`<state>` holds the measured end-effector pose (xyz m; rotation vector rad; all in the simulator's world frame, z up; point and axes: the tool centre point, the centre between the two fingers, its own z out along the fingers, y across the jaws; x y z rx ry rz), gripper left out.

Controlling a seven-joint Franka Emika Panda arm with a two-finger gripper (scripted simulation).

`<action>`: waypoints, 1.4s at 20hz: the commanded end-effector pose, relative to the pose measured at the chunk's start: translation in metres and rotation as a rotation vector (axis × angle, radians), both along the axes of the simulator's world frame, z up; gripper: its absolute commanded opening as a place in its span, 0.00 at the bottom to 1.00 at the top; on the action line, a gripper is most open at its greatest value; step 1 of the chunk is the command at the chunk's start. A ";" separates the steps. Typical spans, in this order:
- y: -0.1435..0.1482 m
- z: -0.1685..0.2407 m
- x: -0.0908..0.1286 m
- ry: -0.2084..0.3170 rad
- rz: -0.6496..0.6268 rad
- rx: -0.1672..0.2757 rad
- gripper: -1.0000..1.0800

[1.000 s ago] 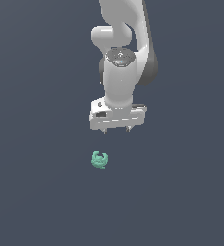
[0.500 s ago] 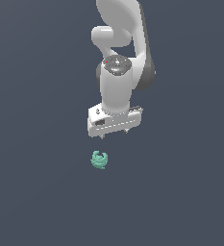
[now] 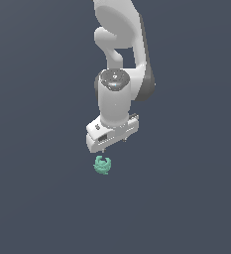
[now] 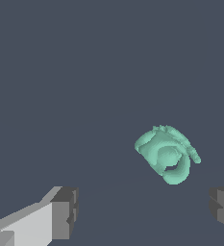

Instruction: Pick up the object and move it to a goal position.

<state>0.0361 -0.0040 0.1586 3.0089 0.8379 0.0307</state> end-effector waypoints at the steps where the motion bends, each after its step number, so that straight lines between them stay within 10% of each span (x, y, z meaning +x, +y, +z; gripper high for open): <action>1: -0.004 -0.005 0.004 0.003 0.064 -0.002 0.96; 28: -0.048 -0.058 0.036 0.026 0.671 0.001 0.96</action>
